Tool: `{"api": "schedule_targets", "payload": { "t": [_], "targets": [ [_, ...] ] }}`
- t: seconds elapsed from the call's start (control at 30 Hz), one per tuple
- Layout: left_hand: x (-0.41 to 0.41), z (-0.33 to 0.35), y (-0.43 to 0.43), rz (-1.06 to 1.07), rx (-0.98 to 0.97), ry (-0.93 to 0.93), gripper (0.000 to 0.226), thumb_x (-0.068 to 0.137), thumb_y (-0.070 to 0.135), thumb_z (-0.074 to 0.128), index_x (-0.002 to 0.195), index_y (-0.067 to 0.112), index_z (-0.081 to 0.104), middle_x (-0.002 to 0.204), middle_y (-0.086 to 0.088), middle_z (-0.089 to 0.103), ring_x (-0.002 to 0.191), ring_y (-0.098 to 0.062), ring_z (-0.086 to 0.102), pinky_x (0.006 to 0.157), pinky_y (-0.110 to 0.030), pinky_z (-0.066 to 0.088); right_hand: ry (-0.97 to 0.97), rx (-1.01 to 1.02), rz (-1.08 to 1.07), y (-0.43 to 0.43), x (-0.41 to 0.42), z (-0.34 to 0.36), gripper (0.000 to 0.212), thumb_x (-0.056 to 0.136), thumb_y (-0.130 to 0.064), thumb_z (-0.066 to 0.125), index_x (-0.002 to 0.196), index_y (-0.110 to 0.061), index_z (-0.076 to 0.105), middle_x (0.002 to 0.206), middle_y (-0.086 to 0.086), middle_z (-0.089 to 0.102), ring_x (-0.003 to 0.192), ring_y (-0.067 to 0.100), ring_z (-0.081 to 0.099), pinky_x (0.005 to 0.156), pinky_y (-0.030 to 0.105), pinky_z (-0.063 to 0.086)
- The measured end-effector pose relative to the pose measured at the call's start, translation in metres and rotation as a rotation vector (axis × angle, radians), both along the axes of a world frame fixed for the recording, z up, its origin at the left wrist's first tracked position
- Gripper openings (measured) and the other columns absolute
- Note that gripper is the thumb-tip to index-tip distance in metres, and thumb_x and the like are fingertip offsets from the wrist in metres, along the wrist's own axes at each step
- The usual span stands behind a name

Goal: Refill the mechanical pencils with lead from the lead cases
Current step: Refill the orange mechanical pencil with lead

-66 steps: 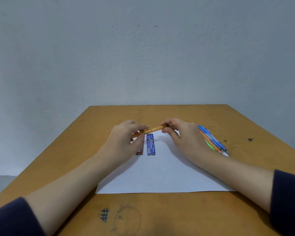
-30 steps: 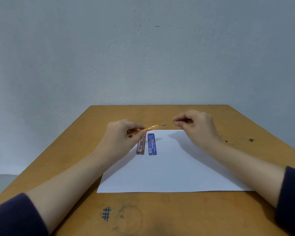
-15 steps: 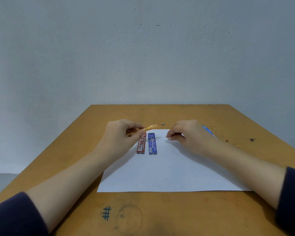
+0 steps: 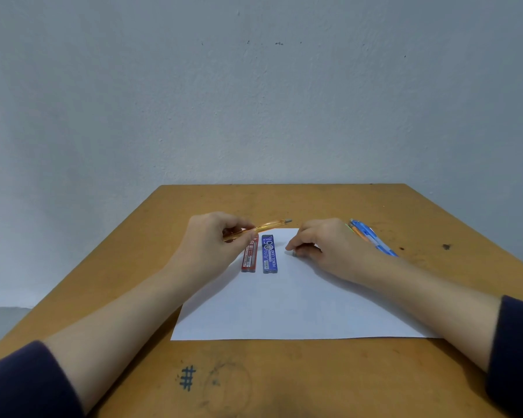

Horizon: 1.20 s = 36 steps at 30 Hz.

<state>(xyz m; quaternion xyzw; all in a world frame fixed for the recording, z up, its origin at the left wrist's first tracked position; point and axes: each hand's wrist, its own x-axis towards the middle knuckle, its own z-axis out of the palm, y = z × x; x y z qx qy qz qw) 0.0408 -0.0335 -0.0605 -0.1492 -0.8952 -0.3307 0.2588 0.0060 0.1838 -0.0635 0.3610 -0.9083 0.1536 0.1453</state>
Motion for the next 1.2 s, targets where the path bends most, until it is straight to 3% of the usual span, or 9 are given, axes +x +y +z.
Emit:
{"api": "schedule_targets", "payload": {
  "t": [0.2,0.33,0.47,0.6,0.73,0.93,1.2],
  "targets": [
    [0.0001,0.0002,0.0004,0.002,-0.004,-0.006,0.016,0.085,0.021,0.070,0.100,0.019,0.076,0.077,0.012,0.064,0.075,0.002,0.058,0.066,-0.011,0.043,-0.023,0.010,-0.003,0.0004,0.0005,-0.0009,0.024,0.090,-0.005,0.060,0.110,-0.010,0.071,0.100,0.008,0.069,0.092,0.020,0.061,0.071,0.007,0.028],
    [-0.0006,0.0002,0.0003,0.003,-0.009,-0.004,0.016,0.085,0.021,0.070,0.100,0.019,0.076,0.076,0.015,0.063,0.074,0.003,0.058,0.063,-0.009,0.042,0.008,-0.016,-0.032,0.0019,0.0024,0.0013,0.026,0.090,-0.023,0.063,0.114,-0.015,0.069,0.098,0.001,0.068,0.084,0.009,0.057,0.070,0.012,0.037],
    [-0.0011,0.0003,0.0002,-0.005,0.016,-0.001,0.015,0.085,0.021,0.071,0.098,0.018,0.076,0.075,0.015,0.063,0.073,0.009,0.057,0.063,-0.007,0.041,0.036,-0.276,-0.116,0.0034,0.0025,0.0044,0.022,0.088,-0.022,0.065,0.108,-0.013,0.071,0.077,-0.005,0.063,0.064,-0.006,0.049,0.065,0.005,0.035],
    [-0.0005,0.0002,0.0005,-0.020,0.029,0.001,0.014,0.084,0.018,0.071,0.097,0.017,0.077,0.072,0.022,0.060,0.078,0.012,0.056,0.063,-0.006,0.041,0.066,-0.417,-0.144,0.0040,0.0017,0.0044,0.018,0.084,-0.014,0.070,0.102,-0.010,0.072,0.068,-0.004,0.061,0.065,-0.012,0.052,0.064,0.003,0.036],
    [-0.0001,-0.0002,0.0006,-0.037,0.026,0.004,0.013,0.085,0.016,0.071,0.096,0.017,0.077,0.073,0.025,0.059,0.075,0.013,0.055,0.063,-0.004,0.039,0.084,-0.427,-0.122,0.0023,0.0007,0.0003,0.015,0.083,-0.013,0.072,0.097,-0.013,0.073,0.065,-0.010,0.059,0.066,-0.011,0.053,0.064,0.004,0.037],
    [-0.0005,-0.0023,0.0016,-0.055,0.036,0.009,0.012,0.083,0.017,0.072,0.093,0.017,0.077,0.073,0.015,0.065,0.079,-0.002,0.057,0.062,-0.011,0.040,0.112,-0.463,-0.084,0.0003,0.0010,-0.0016,0.014,0.085,-0.020,0.064,0.093,-0.014,0.075,0.068,-0.011,0.062,0.071,0.000,0.056,0.062,0.005,0.038],
    [-0.0014,-0.0028,0.0014,-0.064,0.038,0.017,0.012,0.082,0.016,0.073,0.093,0.018,0.077,0.072,0.020,0.063,0.078,0.001,0.058,0.063,-0.010,0.040,0.071,-0.505,-0.092,0.0007,-0.0007,-0.0021,0.009,0.086,-0.010,0.067,0.091,-0.012,0.074,0.069,-0.008,0.065,0.076,0.008,0.058,0.061,0.005,0.038]
  ]
}}
